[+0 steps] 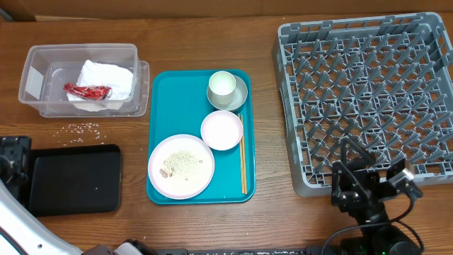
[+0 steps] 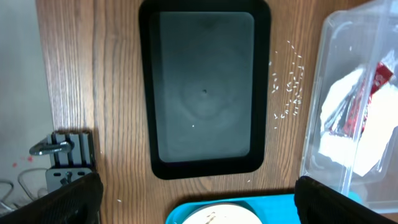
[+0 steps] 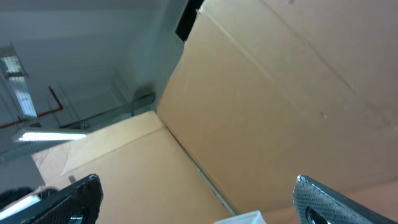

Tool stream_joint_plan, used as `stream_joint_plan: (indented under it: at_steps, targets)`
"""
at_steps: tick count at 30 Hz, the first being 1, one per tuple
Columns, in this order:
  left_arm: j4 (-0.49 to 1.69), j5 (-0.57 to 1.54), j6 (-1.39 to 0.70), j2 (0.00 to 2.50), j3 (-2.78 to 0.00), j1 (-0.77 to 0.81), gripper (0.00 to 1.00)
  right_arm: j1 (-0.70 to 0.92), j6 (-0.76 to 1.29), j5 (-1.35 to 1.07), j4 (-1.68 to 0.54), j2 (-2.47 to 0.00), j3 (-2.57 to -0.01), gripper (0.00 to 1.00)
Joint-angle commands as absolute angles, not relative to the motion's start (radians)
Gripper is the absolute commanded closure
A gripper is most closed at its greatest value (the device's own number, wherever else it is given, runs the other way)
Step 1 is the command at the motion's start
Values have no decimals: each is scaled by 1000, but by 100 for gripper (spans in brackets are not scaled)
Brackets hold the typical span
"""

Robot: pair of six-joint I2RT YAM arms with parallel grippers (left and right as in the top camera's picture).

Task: Sort waste into correct bins and load items into the dishwasher

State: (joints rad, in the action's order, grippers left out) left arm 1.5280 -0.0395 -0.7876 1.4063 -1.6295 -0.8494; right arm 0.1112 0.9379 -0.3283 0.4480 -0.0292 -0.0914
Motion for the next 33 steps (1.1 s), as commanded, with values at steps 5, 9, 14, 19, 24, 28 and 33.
stream_joint_plan:
  at_steps: [5, 9, 14, 19, 24, 28, 33]
  targets:
    - [1532, 0, -809, 1392, -1634, -864, 0, 109, 715, -366, 252, -247, -467, 0]
    - [1532, 0, -809, 1392, -1634, -864, 0, 110, 580, -466, 43, -456, -707, 0]
    - [1532, 0, -809, 1392, -1634, -864, 0, 152, 458, -545, -245, -753, -1000, 0]
    - [1532, 0, -809, 1392, -1634, -864, 0, 333, 327, -456, -524, -1019, -1220, 1]
    - [1532, 0, -809, 1392, -1634, -864, 0, 599, 280, -125, -768, -1290, -1391, 0]
    - [1532, 0, -809, 1392, -1634, -864, 0, 749, 282, -30, -890, -1539, -1523, 0]
    - [1532, 0, -809, 1392, -1634, -864, 0, 820, 285, -27, -1062, -1834, -1737, 0]
